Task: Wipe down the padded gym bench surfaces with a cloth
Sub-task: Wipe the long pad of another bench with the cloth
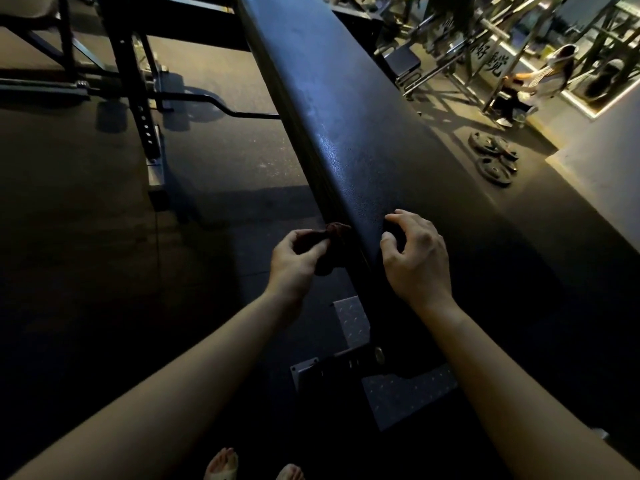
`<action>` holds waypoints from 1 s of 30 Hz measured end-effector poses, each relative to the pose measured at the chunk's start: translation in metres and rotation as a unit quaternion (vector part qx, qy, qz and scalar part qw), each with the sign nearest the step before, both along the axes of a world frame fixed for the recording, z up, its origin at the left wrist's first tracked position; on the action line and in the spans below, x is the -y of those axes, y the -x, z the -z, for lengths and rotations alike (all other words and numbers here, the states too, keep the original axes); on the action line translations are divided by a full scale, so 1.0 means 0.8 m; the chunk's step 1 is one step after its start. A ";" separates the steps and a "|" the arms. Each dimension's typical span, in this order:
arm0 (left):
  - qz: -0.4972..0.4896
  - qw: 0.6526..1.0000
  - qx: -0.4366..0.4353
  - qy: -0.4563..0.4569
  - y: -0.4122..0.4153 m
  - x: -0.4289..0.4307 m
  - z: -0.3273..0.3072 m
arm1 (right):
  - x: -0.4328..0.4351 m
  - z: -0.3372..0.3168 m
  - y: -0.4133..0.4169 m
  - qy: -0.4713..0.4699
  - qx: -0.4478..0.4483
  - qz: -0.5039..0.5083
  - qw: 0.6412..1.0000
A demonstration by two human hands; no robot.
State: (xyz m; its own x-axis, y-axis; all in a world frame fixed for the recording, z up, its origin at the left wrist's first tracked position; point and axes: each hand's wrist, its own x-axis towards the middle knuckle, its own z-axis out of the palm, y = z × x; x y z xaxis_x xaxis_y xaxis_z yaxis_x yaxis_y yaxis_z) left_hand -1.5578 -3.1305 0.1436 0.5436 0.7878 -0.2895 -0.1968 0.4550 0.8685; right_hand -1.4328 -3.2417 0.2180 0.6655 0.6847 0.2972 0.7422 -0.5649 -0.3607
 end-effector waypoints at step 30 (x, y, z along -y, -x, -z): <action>0.142 0.974 -0.024 -0.174 0.058 0.088 -0.024 | 0.001 -0.003 -0.001 0.004 -0.014 -0.001 1.000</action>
State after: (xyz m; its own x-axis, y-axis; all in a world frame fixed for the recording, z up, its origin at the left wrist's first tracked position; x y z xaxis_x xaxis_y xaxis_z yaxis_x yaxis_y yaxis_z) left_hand -1.6039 -3.2007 0.1629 0.7462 0.6628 -0.0622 -0.0611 0.1613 0.9850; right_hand -1.4322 -3.2424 0.2207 0.6718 0.6884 0.2733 0.7333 -0.5663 -0.3763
